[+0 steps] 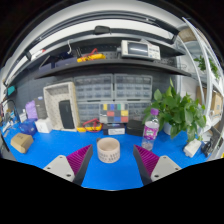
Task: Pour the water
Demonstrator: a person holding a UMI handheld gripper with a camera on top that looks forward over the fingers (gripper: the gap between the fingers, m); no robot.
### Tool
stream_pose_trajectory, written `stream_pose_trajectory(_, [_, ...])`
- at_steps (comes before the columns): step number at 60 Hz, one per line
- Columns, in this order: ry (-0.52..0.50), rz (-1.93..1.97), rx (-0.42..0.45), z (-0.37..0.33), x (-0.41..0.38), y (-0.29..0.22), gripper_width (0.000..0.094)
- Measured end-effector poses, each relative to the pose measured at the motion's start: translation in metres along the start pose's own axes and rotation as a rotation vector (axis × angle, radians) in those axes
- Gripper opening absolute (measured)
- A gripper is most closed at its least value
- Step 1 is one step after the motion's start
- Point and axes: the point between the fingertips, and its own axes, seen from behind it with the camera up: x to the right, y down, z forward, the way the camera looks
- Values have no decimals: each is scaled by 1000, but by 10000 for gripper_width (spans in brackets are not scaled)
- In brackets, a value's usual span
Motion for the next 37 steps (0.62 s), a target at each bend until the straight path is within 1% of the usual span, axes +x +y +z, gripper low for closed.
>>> stream_pose_trajectory(4, [-38,17,22,-14,-21,-11,836])
stream_pose_trajectory(7, [-56,15,22,-23,-34,-16,836])
stream_pose_trajectory(13, [-68,-22,30,-36,-50,-20,834])
stream_pose_trajectory(17, [-79,-42,20,-42,-58,-18,834])
stream_pose_trajectory(23, [-78,-68,6,-48,-64,-12,833])
stream_pose_trajectory(37, [-78,-64,4,-51,-70,-10,835])
